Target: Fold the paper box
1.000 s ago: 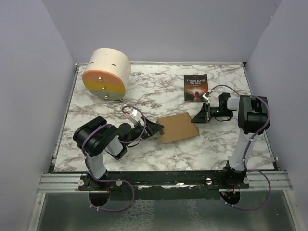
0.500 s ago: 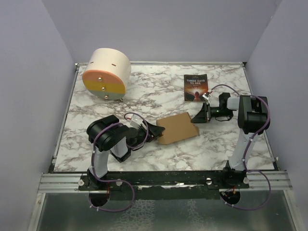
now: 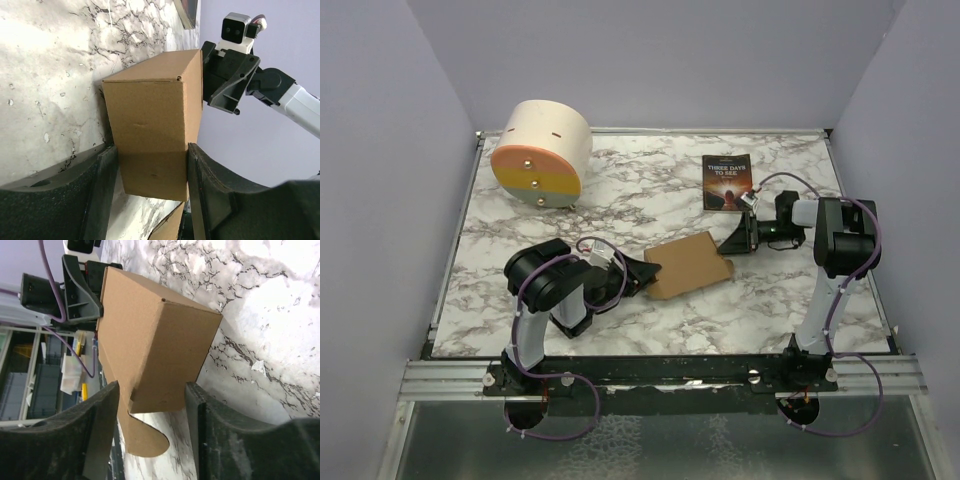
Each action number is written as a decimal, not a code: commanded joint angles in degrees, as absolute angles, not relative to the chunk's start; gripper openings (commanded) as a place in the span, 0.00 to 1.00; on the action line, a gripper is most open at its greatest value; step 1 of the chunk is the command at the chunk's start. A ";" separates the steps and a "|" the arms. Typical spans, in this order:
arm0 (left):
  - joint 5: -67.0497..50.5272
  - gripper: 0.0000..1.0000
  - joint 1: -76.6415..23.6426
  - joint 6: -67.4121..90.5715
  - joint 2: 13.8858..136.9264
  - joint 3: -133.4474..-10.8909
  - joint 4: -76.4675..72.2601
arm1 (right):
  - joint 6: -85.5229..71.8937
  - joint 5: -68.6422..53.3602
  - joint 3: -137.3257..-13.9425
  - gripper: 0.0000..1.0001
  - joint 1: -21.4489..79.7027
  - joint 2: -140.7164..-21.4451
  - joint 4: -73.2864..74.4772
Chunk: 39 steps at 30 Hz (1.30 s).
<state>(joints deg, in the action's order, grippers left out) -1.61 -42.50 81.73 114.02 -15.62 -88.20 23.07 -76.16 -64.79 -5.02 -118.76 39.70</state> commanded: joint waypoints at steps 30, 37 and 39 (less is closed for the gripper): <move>1.33 0.23 -41.95 88.85 83.07 -27.69 -31.79 | 91.89 -79.85 -72.93 0.99 2.16 -82.62 65.68; -5.98 0.23 -37.36 91.15 82.15 -28.78 -28.36 | 75.38 -56.62 -62.81 0.99 21.79 -74.03 38.42; -7.50 0.22 -36.47 91.41 81.69 -29.29 -26.94 | 75.10 -52.65 -62.42 0.99 25.39 -74.42 37.40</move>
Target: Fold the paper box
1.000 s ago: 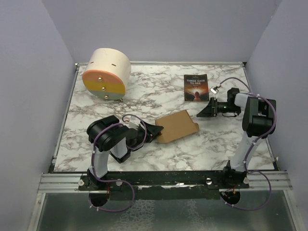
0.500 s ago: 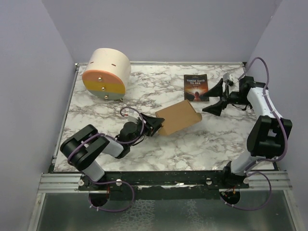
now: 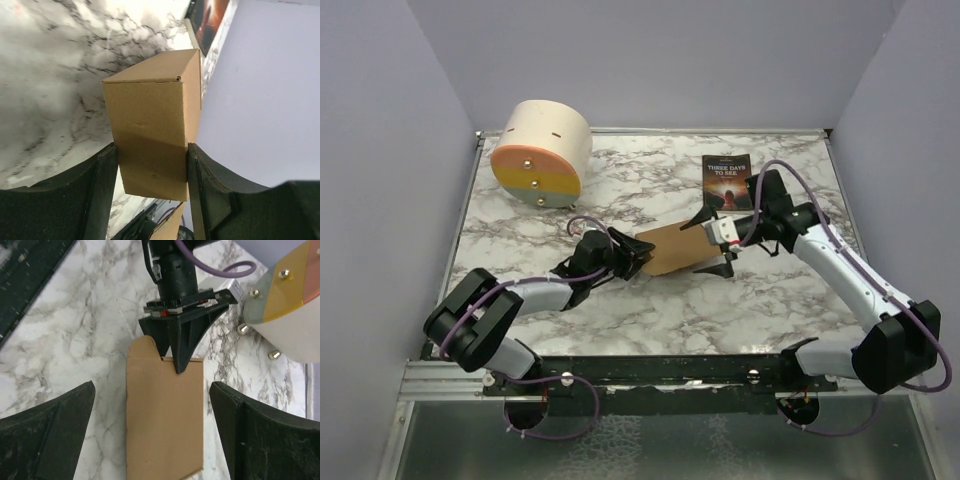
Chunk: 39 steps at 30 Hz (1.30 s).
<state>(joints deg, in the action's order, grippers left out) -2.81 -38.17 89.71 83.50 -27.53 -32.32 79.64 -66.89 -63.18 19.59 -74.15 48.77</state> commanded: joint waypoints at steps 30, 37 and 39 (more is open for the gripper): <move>-9.50 0.22 -33.67 97.60 75.75 -26.35 -26.62 | 70.14 -20.46 -32.67 0.84 38.06 -76.05 -15.48; -9.58 0.22 -33.64 98.14 75.54 -25.81 -27.50 | 70.57 -19.53 -32.52 0.71 39.15 -77.63 -16.78; -9.50 0.22 -33.60 98.30 75.33 -25.63 -27.59 | 70.54 -19.58 -32.40 0.67 39.35 -77.77 -16.81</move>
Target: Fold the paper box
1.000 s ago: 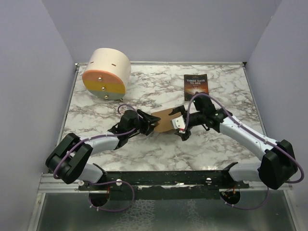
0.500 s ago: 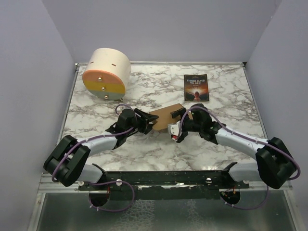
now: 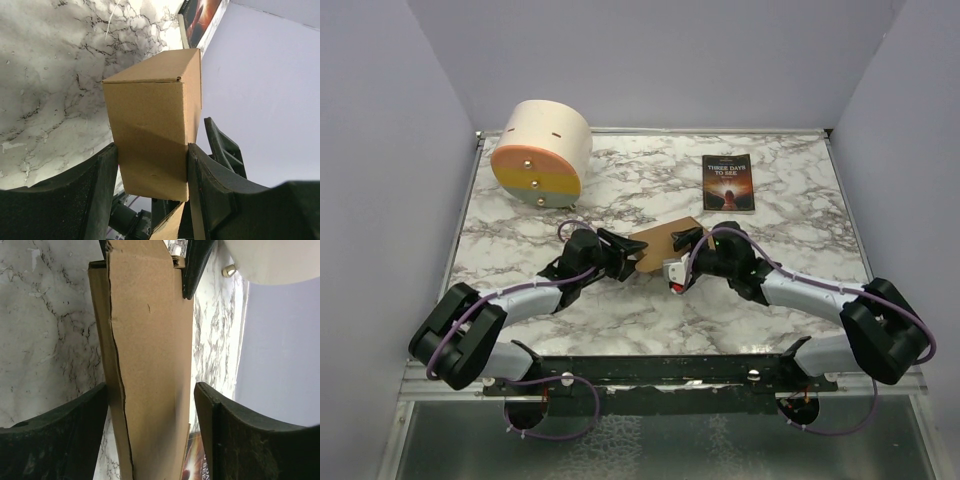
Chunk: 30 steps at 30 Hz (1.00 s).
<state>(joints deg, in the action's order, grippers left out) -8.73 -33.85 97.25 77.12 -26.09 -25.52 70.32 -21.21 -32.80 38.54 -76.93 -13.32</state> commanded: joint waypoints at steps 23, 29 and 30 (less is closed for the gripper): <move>-6.07 0.68 -33.57 99.69 70.93 -24.07 -25.40 | 66.22 -22.19 -33.57 0.42 39.73 -76.72 -14.47; -2.81 0.84 -33.57 97.99 66.19 -23.94 -19.90 | 60.87 -21.00 -35.74 0.42 39.73 -76.73 -13.20; -2.22 0.90 -33.57 97.80 65.26 -23.89 -18.87 | 60.33 -21.13 -35.94 0.42 39.72 -76.65 -12.91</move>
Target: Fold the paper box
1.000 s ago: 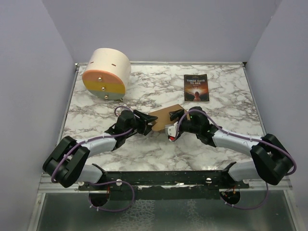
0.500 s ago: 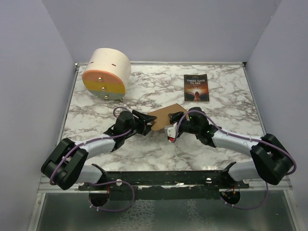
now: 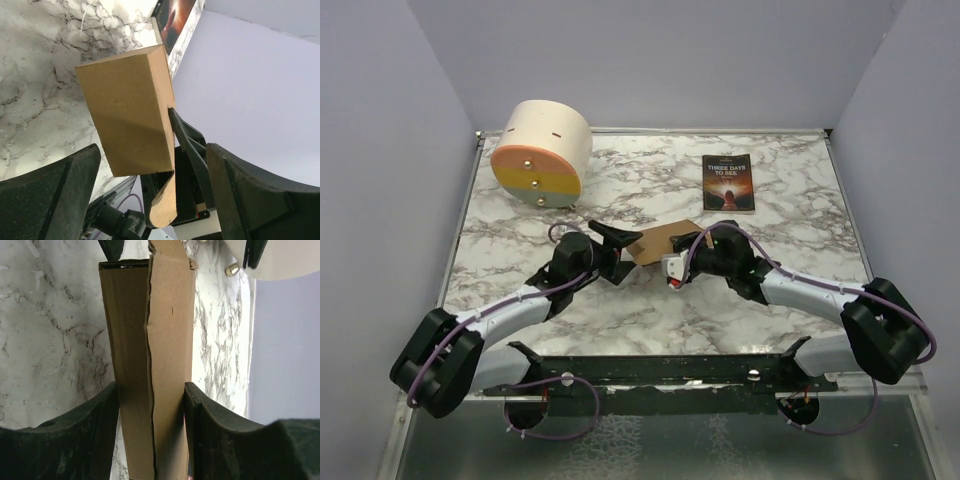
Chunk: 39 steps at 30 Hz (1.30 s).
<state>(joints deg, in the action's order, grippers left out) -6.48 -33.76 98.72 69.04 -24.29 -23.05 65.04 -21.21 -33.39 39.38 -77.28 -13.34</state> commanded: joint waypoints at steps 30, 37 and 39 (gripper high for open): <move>-1.68 0.99 -33.57 43.65 45.01 -9.93 -46.50 | -4.25 -70.21 -59.47 0.41 14.01 -87.35 6.55; -2.81 0.96 -33.51 47.28 48.45 -9.05 -47.99 | -32.15 -72.48 -45.14 0.41 10.39 -91.34 -19.92; -2.81 0.95 -33.52 48.49 49.98 -8.92 -48.46 | -33.74 -70.85 -45.04 0.41 10.20 -93.49 -19.23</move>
<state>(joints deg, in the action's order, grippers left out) -0.84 -33.71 46.52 48.01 -9.43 -44.51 -19.73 -68.75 -46.33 10.94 -90.26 -9.63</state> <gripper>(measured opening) 0.964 0.487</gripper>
